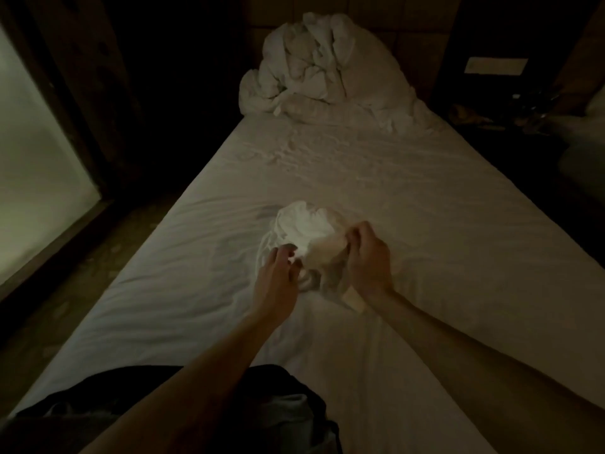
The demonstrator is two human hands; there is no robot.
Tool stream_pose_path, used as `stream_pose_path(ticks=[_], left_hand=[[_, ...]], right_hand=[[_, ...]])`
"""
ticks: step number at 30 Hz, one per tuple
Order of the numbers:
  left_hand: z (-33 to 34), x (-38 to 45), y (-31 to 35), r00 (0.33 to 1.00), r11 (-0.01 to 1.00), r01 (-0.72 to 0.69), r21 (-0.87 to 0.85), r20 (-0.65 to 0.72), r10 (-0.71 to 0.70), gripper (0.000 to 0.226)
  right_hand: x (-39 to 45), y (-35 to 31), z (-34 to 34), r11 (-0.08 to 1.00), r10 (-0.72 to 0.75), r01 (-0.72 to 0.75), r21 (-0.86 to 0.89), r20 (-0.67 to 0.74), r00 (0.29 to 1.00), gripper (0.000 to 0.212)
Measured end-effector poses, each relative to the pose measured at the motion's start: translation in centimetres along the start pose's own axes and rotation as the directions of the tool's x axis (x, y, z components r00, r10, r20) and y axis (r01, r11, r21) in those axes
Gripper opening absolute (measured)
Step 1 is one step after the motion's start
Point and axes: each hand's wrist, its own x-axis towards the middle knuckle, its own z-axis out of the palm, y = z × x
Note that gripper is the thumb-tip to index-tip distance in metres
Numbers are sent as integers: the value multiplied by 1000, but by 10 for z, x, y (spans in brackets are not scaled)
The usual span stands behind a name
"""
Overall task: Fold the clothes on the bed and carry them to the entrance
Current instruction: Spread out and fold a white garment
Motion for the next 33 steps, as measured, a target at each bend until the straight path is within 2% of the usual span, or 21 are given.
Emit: stream_pose_path(ticks=[2,4,6,8,10,12,15,16,18,19,21,23,25,28,30,32,33], left_hand=[[-7,0,13,994,992,-40,117,109,27,62],[-9,-1,36,975,969,-110,222,214,61,80],[-13,0,69,974,984,-89,151,219,55,68],[-23,1,105,981,997,-17,-81,189,32,43],[-34,-3,135,982,969,-33,-244,173,77,18],[-46,-7,161,981,953,-118,-279,113,155,8],[-62,-12,194,972,940,-151,-304,125,197,18],[-69,-16,205,966,934,-159,-320,143,214,20],[-84,-26,226,943,917,-185,-353,200,267,22],[-90,-34,238,932,910,-164,-381,242,269,19],[-100,-48,256,913,903,-39,-428,351,206,20],[-107,-61,270,849,864,141,-483,507,145,34],[-114,-69,280,827,794,273,-544,554,95,50],[-132,-81,301,855,766,289,-574,515,64,22],[-137,-88,313,869,779,245,-577,488,88,18],[-137,-95,321,880,790,219,-573,465,93,20],[-135,-98,323,886,798,223,-560,457,73,20]], right_hand=[[11,-15,-18,958,198,-161,235,-141,970,23],[23,-29,-39,890,331,-249,383,-165,929,32],[32,-45,-66,837,403,-316,447,-111,909,37],[36,-56,-99,786,435,-356,505,-43,899,46],[37,-62,-134,753,383,-329,569,27,923,48],[34,-66,-167,788,288,-289,543,89,953,44],[26,-69,-213,872,205,-243,424,133,970,53],[24,-69,-226,900,196,-233,368,136,971,49],[17,-74,-253,929,193,-215,301,102,976,26],[13,-76,-265,927,204,-218,305,78,976,16],[7,-84,-286,909,244,-246,338,49,969,14],[-1,-92,-302,903,285,-279,327,31,958,19],[-10,-92,-312,913,335,-326,246,5,942,25],[-32,-86,-318,918,396,-392,63,-91,914,38],[-55,-91,-317,884,451,-444,148,-14,893,43],[-83,-110,-318,792,474,-533,299,250,844,48],[-95,-120,-319,753,451,-581,308,401,797,48]])
